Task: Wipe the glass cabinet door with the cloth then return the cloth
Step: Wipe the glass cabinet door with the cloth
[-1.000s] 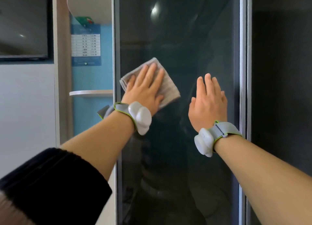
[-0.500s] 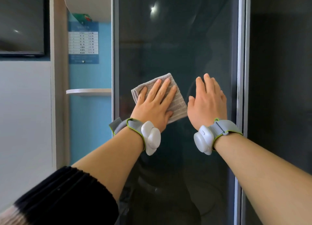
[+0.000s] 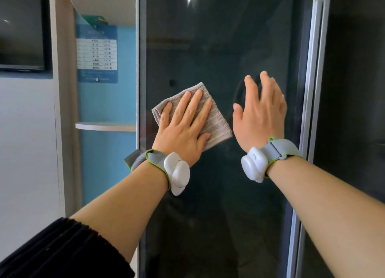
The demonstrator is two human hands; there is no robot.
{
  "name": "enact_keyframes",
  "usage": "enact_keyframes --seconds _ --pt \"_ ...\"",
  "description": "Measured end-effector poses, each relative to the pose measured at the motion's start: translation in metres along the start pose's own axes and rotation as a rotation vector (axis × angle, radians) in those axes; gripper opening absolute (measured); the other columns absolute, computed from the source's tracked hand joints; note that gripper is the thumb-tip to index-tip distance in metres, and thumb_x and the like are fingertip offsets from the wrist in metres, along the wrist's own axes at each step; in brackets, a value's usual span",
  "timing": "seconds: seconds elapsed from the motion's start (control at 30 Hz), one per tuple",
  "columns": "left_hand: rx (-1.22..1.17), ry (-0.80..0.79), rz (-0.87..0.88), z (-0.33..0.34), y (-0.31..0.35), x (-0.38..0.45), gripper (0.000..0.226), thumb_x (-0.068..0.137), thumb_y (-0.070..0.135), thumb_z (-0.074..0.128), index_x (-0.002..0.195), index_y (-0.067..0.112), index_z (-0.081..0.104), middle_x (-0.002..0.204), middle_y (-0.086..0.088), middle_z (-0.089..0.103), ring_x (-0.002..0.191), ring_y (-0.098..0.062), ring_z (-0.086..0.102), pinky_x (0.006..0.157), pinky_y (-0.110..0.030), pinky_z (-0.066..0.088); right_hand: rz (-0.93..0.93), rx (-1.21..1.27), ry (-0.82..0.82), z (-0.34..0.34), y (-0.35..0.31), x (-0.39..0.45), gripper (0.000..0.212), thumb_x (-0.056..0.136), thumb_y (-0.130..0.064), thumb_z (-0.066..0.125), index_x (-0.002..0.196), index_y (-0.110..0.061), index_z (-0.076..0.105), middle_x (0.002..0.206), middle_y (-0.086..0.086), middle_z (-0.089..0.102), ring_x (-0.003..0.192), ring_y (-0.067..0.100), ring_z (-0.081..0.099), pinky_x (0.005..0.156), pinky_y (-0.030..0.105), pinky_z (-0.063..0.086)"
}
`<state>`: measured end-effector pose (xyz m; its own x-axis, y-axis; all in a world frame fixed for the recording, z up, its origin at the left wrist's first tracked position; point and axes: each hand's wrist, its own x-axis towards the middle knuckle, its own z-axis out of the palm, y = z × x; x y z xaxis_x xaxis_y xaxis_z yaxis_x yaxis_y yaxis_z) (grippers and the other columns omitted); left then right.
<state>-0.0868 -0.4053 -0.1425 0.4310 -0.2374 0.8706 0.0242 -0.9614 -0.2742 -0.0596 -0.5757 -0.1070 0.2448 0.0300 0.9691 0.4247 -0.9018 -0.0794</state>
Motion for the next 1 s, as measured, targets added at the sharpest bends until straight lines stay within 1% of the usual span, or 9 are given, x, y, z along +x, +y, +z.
enact_keyframes --seconds 0.1,0.3,0.37,0.43,0.57,0.63,0.7,0.83,1.0 --pt "-0.015 0.008 -0.023 -0.020 -0.014 0.043 0.067 0.093 0.050 0.028 0.149 0.026 0.001 0.160 -0.001 0.003 0.146 -0.024 0.000 0.115 -0.052 0.006 0.038 0.015 0.005 -0.008 -0.002 0.043 0.056 0.090 -0.023 0.050 0.141 -0.011 0.031 0.151 0.018 0.024 0.138 0.038 0.021 0.108 0.057 0.025" --pt "-0.020 0.044 -0.095 -0.056 -0.040 0.126 0.064 0.094 0.049 0.024 0.149 0.025 0.001 0.160 -0.002 0.002 0.146 -0.026 -0.002 0.114 -0.049 -0.004 0.029 -0.014 0.005 -0.023 -0.014 0.119 0.056 0.090 -0.023 0.049 0.141 -0.013 0.030 0.151 0.016 0.023 0.139 0.036 0.021 0.105 0.057 0.027" --pt "-0.019 0.033 -0.083 -0.066 -0.043 0.153 0.064 0.094 0.048 0.026 0.149 0.024 0.003 0.159 -0.003 0.003 0.146 -0.027 -0.001 0.113 -0.049 -0.004 0.039 -0.026 -0.006 -0.030 -0.018 0.149 0.054 0.090 -0.023 0.049 0.141 -0.013 0.031 0.150 0.017 0.026 0.138 0.036 0.022 0.103 0.057 0.028" --pt "0.006 0.027 -0.046 -0.070 -0.042 0.157 0.066 0.093 0.047 0.029 0.149 0.023 0.005 0.159 -0.004 0.005 0.146 -0.027 0.000 0.113 -0.050 -0.003 0.027 -0.042 0.017 -0.032 -0.019 0.161 0.052 0.090 -0.024 0.049 0.139 -0.013 0.034 0.148 0.016 0.029 0.134 0.037 0.027 0.101 0.056 0.029" --pt "0.054 -0.025 0.047 -0.077 -0.052 0.162 0.068 0.092 0.052 0.027 0.149 0.025 0.002 0.159 -0.002 0.005 0.146 -0.025 0.001 0.113 -0.048 -0.003 0.037 -0.057 0.091 -0.036 -0.021 0.183 0.044 0.087 -0.023 0.053 0.129 -0.014 0.044 0.135 0.017 0.043 0.119 0.039 0.039 0.089 0.052 0.035" --pt "0.054 -0.014 0.036 -0.088 -0.063 0.183 0.067 0.092 0.053 0.027 0.149 0.025 0.003 0.159 -0.002 0.006 0.146 -0.026 0.002 0.113 -0.048 -0.003 0.070 -0.048 0.110 -0.039 -0.026 0.198 0.041 0.085 -0.023 0.055 0.124 -0.014 0.047 0.126 0.017 0.047 0.112 0.039 0.043 0.082 0.050 0.037" --pt "0.033 -0.003 -0.015 -0.100 -0.071 0.207 0.066 0.093 0.053 0.025 0.149 0.024 0.005 0.159 -0.003 0.006 0.146 -0.028 0.003 0.113 -0.048 -0.003 0.077 -0.053 0.114 -0.041 -0.030 0.208 0.039 0.083 -0.023 0.057 0.120 -0.014 0.048 0.122 0.017 0.049 0.108 0.039 0.044 0.078 0.049 0.037" --pt "0.044 -0.012 -0.028 -0.116 -0.084 0.235 0.066 0.093 0.053 0.024 0.149 0.024 0.005 0.159 -0.004 0.006 0.146 -0.029 0.003 0.113 -0.048 -0.002 0.062 -0.050 0.122 -0.051 -0.028 0.233 0.039 0.083 -0.024 0.057 0.120 -0.014 0.048 0.124 0.017 0.048 0.109 0.039 0.044 0.081 0.050 0.037" --pt "0.060 -0.079 -0.008 -0.123 -0.082 0.239 0.066 0.093 0.051 0.022 0.149 0.021 0.003 0.159 -0.006 0.006 0.146 -0.031 0.003 0.114 -0.052 0.000 0.062 -0.043 0.123 -0.064 -0.028 0.271 0.041 0.084 -0.023 0.057 0.122 -0.013 0.046 0.129 0.018 0.046 0.115 0.039 0.043 0.083 0.051 0.038"
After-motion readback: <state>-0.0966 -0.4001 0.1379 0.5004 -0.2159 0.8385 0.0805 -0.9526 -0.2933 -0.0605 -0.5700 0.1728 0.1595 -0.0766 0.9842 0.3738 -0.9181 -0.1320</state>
